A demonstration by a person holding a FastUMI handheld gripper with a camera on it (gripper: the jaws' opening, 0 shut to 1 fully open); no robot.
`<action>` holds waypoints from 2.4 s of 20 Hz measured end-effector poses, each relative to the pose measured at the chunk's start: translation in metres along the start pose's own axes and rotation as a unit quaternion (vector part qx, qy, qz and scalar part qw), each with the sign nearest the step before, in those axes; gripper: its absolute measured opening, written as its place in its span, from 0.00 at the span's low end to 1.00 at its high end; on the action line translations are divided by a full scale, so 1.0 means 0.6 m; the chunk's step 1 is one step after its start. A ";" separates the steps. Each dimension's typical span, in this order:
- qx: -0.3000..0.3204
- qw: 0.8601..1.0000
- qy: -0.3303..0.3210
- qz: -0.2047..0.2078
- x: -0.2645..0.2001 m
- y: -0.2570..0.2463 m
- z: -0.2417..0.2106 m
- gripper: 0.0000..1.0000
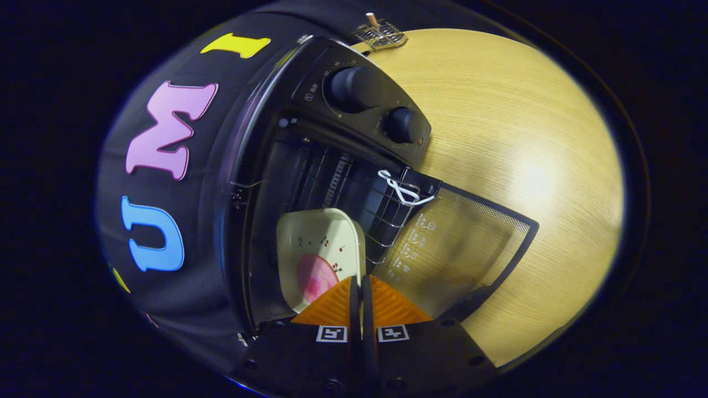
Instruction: Open the toaster oven, put the food inside, and close the toaster oven door.
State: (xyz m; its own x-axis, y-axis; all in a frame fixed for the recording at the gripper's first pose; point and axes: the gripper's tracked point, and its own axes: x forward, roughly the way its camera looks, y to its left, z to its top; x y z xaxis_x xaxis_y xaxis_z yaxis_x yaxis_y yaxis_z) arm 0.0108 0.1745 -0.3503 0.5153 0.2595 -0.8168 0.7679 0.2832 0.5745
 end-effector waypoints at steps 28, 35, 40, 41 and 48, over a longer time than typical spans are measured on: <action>-0.308 0.949 -0.049 0.041 -0.110 0.008 -0.029 0.99; -0.554 0.832 -0.032 0.026 -0.155 -0.048 -0.056 0.99; -0.581 0.813 0.027 -0.012 -0.140 -0.142 -0.100 1.00; -0.585 0.810 0.036 -0.024 -0.133 -0.163 -0.101 1.00; -0.608 0.788 0.052 -0.076 -0.071 -0.225 -0.094 1.00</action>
State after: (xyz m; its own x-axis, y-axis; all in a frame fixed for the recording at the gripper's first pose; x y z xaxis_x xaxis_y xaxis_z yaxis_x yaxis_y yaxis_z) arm -0.1364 0.1770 -0.3902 0.3699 0.1932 -0.9088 -0.1474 0.9779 0.1479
